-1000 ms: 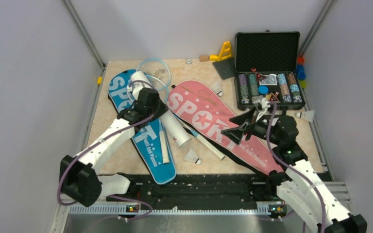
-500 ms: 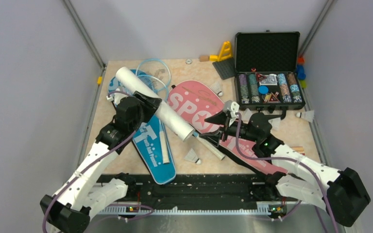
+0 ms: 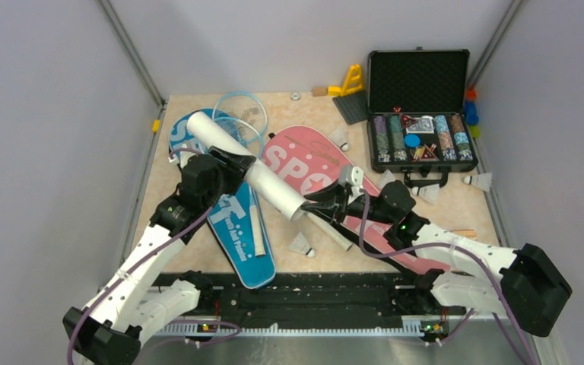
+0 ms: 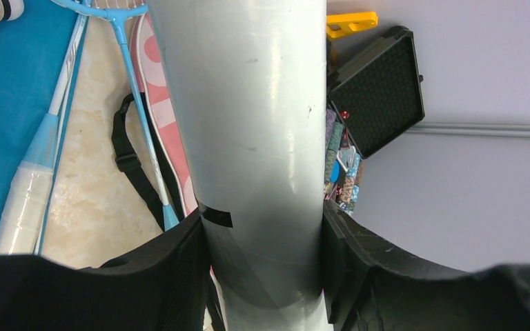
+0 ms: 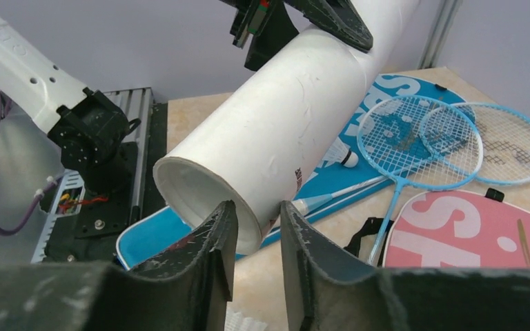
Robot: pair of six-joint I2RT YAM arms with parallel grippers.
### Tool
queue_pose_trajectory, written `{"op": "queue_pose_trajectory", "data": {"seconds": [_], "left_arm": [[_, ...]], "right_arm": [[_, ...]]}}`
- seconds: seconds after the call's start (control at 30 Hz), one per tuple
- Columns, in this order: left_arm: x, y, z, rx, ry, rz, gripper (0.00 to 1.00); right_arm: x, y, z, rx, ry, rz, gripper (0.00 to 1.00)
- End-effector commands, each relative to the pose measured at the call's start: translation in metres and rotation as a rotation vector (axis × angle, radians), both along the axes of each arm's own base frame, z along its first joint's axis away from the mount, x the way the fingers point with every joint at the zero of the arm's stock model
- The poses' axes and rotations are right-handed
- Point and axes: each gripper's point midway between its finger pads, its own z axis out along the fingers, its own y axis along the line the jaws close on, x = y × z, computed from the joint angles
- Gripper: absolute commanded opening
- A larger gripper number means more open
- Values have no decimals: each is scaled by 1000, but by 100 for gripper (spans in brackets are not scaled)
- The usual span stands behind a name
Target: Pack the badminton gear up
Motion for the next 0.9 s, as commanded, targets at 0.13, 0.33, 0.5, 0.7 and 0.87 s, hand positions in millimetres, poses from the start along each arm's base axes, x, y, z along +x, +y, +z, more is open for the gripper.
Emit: {"op": "queue_pose_trajectory", "data": {"seconds": [0.13, 0.33, 0.5, 0.7, 0.87], "left_arm": [[4, 8, 9, -44, -29, 70, 37], [11, 48, 21, 9, -84, 279, 35], [12, 70, 27, 34, -101, 386, 31], [11, 81, 25, 37, -103, 434, 30], [4, 89, 28, 64, -107, 450, 30]], "right_arm": [[13, -5, 44, 98, -88, -122, 0], [4, -32, 15, 70, 27, -202, 0], [-12, -59, 2, 46, 93, -240, 0], [-15, -74, 2, 87, 187, -302, 0], [21, -79, -53, -141, 534, -553, 0]]}}
